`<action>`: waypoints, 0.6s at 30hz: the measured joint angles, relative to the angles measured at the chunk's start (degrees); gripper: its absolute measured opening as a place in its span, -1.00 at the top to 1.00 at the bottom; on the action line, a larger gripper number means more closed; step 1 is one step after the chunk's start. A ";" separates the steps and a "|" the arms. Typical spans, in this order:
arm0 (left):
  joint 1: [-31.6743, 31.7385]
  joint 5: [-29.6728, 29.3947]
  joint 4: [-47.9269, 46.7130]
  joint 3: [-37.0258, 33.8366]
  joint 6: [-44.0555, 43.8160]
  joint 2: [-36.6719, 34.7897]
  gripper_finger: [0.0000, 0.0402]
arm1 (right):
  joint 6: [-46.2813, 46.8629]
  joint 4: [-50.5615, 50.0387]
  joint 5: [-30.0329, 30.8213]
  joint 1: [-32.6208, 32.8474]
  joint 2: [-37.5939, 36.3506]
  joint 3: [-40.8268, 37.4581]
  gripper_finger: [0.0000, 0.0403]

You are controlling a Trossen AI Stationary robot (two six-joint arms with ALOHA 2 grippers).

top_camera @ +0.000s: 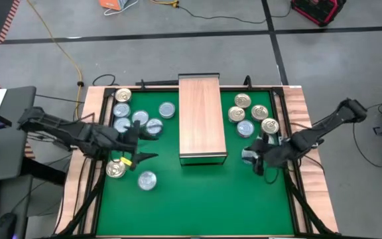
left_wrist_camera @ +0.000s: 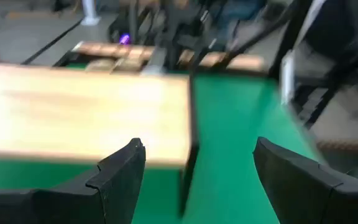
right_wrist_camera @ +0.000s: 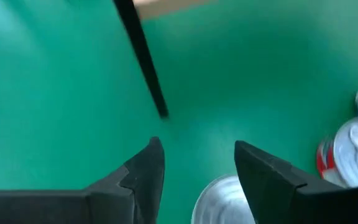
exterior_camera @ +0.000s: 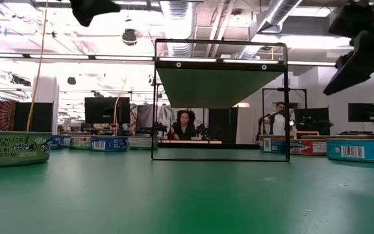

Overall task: Stack canned seafood by type on shelf
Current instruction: Put the light blue tuna can on the shelf

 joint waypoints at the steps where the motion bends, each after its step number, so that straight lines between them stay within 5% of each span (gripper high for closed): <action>1: -1.39 -2.49 -1.34 0.76 0.37 1.32 -0.43 | 1.31 -2.05 -0.64 0.44 2.91 2.07 -0.07; 8: -8.72 -14.58 -3.03 2.07 -0.01 6.28 -0.43 | 10.96 -19.92 -3.65 3.82 22.17 14.03 0.14; 18: -10.30 -19.15 -3.80 -0.03 -4.43 10.34 -0.43 | 18.48 -22.88 -8.31 7.36 38.01 15.56 0.37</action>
